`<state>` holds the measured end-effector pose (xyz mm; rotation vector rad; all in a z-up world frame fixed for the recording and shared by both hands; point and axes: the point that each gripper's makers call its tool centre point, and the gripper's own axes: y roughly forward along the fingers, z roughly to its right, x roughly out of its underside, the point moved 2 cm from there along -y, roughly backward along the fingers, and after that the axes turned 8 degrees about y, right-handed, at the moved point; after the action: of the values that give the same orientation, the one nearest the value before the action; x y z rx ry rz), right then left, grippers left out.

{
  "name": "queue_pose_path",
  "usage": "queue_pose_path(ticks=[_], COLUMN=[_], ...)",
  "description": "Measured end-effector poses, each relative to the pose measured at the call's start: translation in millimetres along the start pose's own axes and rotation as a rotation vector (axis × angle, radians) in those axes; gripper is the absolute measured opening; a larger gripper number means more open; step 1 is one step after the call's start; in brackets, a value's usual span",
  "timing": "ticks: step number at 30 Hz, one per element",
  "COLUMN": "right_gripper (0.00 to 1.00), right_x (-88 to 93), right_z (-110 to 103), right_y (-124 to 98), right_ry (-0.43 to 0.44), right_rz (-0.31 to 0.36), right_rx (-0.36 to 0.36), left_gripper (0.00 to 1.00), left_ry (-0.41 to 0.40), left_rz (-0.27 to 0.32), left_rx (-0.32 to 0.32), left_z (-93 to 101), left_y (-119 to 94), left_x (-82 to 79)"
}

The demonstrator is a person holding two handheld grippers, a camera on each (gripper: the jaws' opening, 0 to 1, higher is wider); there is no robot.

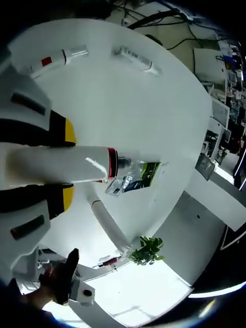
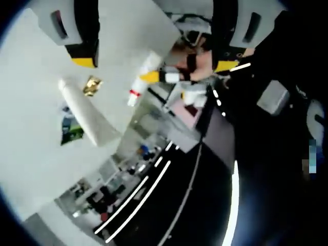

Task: Arrange the skincare products in the storage area until every visible bottle or jar stands upright without overlapping.

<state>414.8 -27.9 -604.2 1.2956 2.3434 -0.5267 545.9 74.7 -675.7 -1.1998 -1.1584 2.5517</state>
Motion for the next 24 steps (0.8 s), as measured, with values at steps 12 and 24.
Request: queue_pose_path(ticks=[12, 24], right_gripper=[0.99, 0.92], right_x=[-6.7, -19.8], right_z=[-25.3, -17.6], right_y=[43.8, 81.6], right_ry=[0.136, 0.205], right_rz=[0.012, -0.021], right_rx=[-0.047, 0.061], left_gripper=[0.23, 0.23], left_ry=[0.049, 0.116], left_rz=[0.101, 0.134], left_rx=[0.093, 0.136], left_z=[48.9, 85.9], left_y=[-34.5, -51.4], left_x=[-18.4, -22.1])
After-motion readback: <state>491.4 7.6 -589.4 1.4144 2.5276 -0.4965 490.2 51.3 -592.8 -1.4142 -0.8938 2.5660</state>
